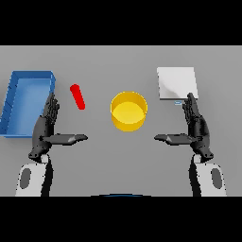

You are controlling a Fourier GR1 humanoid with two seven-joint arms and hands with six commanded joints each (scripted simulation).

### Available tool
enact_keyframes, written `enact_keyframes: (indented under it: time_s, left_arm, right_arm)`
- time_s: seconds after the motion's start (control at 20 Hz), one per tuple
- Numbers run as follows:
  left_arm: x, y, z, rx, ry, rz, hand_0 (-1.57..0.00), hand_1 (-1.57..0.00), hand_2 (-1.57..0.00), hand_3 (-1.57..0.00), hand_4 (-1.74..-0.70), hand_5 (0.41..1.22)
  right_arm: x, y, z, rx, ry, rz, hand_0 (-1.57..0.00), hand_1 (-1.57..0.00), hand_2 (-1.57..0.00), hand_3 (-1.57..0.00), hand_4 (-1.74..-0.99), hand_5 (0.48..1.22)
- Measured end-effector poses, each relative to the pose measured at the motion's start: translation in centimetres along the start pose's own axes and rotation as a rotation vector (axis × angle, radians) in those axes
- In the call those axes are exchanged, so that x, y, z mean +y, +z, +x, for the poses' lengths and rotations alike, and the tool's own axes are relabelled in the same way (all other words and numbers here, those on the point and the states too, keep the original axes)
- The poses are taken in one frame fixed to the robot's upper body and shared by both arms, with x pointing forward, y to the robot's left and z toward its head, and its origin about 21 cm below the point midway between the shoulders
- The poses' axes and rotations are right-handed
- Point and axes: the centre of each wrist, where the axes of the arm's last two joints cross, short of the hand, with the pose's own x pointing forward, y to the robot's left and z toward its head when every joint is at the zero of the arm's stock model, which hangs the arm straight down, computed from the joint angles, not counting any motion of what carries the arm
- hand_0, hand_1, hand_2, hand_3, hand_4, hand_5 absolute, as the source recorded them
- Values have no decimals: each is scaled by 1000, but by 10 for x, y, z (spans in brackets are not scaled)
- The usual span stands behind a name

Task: Pick up the red beaker and tilt it to pour out 1 green nut into yellow bowl. Pick up the yellow bowl and place it on the metallic measuring scale.

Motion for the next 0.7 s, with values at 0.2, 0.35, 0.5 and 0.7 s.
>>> enact_keyframes:
  time_s: [0.2, 0.35, 0.5, 0.7]
  left_arm:
    - [3, -1, 0, 1, -1, 2, 1, 1, 1, 1, -1141, 660]
    - [5, 10, 4, -50, -80, -37, 1, 1, 1, 1, -1143, 660]
    - [0, 27, 21, -70, -174, -85, 1, 1, 1, 1, -1138, 660]
    - [2, 28, 24, -18, -201, -101, 1, 1, 1, 1, -1137, 650]
  right_arm:
    - [3, 1, 0, -1, -1, 1, 1, 1, 1, 1, -1071, 578]
    - [0, 6, 6, -90, 153, 3, 1, 1, 1, 1, -1072, 577]
    - [8, 23, 10, -153, 327, 39, 1, 1, 1, 1, -1071, 581]
    - [12, 23, 14, -150, 319, 57, 1, 1, 1, 1, -1131, 607]
